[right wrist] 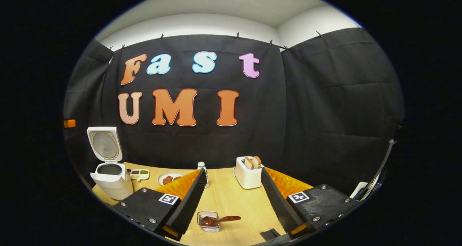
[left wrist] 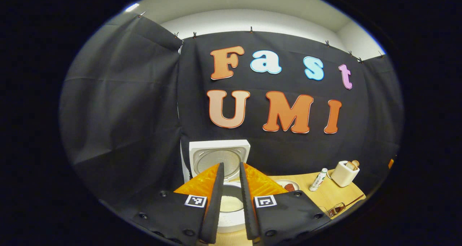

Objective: Close the left gripper, press the button to open the rice cooker; take a wooden spoon from the chopstick holder with the right hand, scoop a spoonful of rice and pour it into the rice cooker, then put the wooden spoon back into the chopstick holder.

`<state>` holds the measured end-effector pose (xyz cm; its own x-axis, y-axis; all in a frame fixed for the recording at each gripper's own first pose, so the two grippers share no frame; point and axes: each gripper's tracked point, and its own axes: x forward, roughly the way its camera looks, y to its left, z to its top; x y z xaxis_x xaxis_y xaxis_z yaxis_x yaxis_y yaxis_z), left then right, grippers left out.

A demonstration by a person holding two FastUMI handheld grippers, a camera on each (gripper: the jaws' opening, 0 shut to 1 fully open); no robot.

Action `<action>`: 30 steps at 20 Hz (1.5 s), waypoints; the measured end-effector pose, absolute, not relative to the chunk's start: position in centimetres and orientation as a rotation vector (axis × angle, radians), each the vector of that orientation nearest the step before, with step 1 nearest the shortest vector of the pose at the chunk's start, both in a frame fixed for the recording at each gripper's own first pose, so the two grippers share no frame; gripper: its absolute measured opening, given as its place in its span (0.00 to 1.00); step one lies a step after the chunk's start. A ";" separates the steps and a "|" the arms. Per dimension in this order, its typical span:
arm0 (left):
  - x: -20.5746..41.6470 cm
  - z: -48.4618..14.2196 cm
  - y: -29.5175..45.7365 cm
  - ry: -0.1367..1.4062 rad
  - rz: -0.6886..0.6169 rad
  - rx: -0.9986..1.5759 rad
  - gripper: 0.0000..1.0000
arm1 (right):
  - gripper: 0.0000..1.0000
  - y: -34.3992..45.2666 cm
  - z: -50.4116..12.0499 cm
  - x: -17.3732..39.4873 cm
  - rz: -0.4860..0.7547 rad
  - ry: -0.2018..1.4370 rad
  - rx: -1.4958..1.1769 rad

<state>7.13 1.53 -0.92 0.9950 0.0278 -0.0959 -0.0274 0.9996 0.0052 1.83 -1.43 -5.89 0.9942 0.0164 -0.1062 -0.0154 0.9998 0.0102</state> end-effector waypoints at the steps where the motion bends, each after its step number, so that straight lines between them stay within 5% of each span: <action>1: 6.7 -0.4 1.6 0.087 0.032 -0.014 0.33 | 0.95 -1.3 -6.7 2.0 0.020 0.119 0.035; 2: 6.9 -0.6 1.4 0.078 0.026 -0.027 0.32 | 0.95 -1.3 -7.5 2.2 0.022 0.132 0.061; 5: 5.4 0.8 1.6 0.058 0.019 -0.040 0.88 | 0.94 -1.5 -9.5 2.9 0.012 0.152 0.100; 13: 2.5 3.2 3.0 0.011 0.084 0.030 1.00 | 0.94 -2.6 -16.6 4.5 -0.047 0.258 0.224; 25: 0.6 2.3 4.8 0.032 0.136 0.050 1.00 | 1.00 -0.8 -26.6 5.3 -0.071 0.431 0.507; 30: 0.4 0.9 6.1 0.069 0.165 0.040 1.00 | 0.95 1.1 -29.3 5.3 -0.061 0.499 0.562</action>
<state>0.39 6.14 0.90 0.9841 0.1650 -0.0651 -0.1623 0.9857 0.0454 5.35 1.07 -29.30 0.8795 0.0789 -0.4694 0.1888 0.8475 0.4961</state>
